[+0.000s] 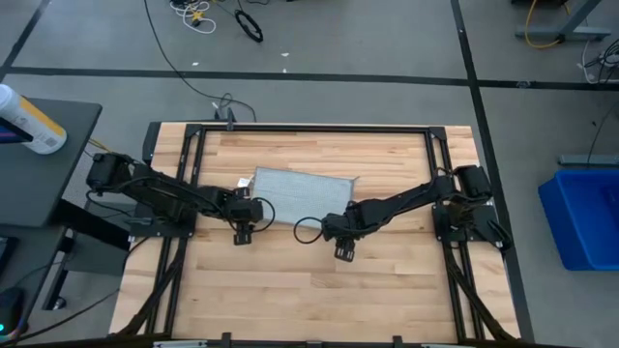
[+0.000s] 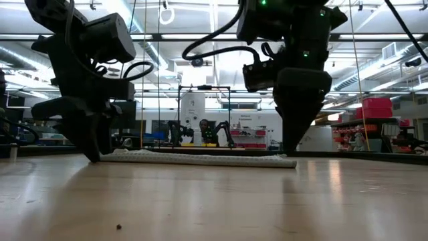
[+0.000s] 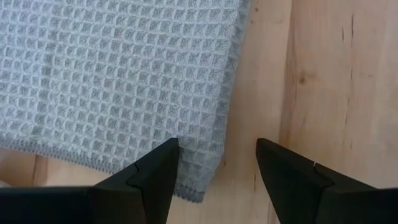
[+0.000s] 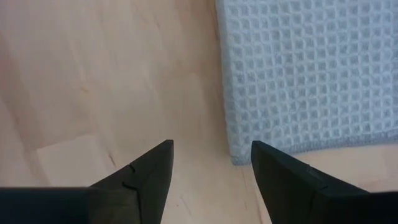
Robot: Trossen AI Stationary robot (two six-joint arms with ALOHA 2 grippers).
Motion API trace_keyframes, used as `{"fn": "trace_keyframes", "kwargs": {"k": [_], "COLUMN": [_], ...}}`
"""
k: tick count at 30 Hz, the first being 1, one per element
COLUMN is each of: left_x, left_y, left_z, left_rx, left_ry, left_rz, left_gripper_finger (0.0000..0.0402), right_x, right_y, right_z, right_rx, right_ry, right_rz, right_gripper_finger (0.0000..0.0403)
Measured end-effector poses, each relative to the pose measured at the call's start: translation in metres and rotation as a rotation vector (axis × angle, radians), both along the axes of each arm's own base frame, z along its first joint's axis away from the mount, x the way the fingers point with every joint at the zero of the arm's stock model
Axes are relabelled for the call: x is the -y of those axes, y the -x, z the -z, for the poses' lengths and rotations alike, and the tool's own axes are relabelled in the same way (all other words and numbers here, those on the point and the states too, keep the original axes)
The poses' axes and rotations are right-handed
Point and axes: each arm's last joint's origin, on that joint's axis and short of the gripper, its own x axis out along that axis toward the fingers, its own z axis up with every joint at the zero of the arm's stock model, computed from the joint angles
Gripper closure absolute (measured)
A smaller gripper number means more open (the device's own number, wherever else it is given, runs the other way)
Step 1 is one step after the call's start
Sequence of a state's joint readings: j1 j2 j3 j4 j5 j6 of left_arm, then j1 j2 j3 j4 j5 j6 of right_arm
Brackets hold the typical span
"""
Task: Fold microfiber towels
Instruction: Fold the gray towel
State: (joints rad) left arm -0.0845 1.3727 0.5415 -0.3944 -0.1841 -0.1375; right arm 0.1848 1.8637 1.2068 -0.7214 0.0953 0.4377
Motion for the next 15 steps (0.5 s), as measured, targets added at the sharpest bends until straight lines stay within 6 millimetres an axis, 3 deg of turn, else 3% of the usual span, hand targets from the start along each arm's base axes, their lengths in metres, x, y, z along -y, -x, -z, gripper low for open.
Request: {"fn": "trace_keyframes", "kwargs": {"k": [6, 15], "left_x": [0.000, 0.000], "left_y": [0.000, 0.000], "left_z": [0.000, 0.000], "left_rx": [0.001, 0.001], "left_ry": [-0.001, 0.001], "left_rz": [-0.004, -0.013], "left_gripper_finger": [0.0175, 0.0175], "right_x": [0.002, 0.009], "right_y": [-0.002, -0.008], "right_z": [0.001, 0.020], "right_rx": [0.013, -0.037], "right_ry": [0.003, -0.007], "right_rz": [0.004, -0.008], "right_gripper_finger": [0.0188, 0.0176]}}
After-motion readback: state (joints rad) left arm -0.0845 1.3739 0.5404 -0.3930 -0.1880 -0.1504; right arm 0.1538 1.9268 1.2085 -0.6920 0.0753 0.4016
